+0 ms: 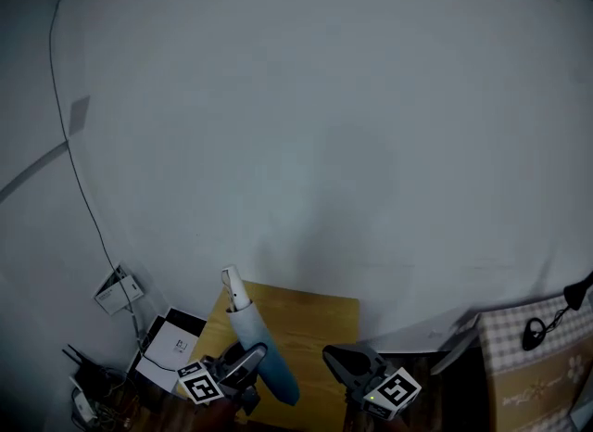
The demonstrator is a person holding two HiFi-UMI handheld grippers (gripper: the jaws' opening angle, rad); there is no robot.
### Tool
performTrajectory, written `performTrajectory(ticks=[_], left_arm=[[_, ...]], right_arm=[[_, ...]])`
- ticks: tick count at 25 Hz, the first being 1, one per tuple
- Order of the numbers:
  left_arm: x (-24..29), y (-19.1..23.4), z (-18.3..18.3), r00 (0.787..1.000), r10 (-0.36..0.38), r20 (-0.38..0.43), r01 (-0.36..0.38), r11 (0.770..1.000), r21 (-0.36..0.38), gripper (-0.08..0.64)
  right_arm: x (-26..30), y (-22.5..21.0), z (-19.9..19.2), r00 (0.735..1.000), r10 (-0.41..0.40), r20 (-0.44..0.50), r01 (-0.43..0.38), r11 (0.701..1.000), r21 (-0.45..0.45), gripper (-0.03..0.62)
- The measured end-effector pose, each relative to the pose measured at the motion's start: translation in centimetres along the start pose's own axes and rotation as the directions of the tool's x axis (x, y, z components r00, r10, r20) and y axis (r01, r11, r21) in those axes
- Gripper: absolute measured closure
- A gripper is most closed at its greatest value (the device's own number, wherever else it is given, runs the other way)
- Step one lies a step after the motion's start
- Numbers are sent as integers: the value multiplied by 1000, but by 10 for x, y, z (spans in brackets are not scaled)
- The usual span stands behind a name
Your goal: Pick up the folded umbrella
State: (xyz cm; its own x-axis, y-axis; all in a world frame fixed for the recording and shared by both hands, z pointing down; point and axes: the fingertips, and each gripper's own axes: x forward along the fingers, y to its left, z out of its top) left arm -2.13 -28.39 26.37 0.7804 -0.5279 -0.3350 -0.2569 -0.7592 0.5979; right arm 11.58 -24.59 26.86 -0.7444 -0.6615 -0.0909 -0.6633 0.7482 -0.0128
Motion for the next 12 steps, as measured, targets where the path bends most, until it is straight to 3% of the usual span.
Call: performTrajectory(ticks=[4, 8, 12], left_arm=[[-25, -33, -27, 999, 27, -37, -26, 999, 31, 305], [-37, -65, -62, 996, 28, -90, -25, 999, 40, 305], [-44, -92, -72, 995, -38, -87, 40, 999, 18, 304]], right_arm=[[-37, 37, 16, 993, 50, 110, -54, 998, 35, 566], [-74, 63, -1, 995, 60, 78, -65, 996, 66, 566], [-87, 89, -11, 997, 59, 54, -64, 992, 105, 566]])
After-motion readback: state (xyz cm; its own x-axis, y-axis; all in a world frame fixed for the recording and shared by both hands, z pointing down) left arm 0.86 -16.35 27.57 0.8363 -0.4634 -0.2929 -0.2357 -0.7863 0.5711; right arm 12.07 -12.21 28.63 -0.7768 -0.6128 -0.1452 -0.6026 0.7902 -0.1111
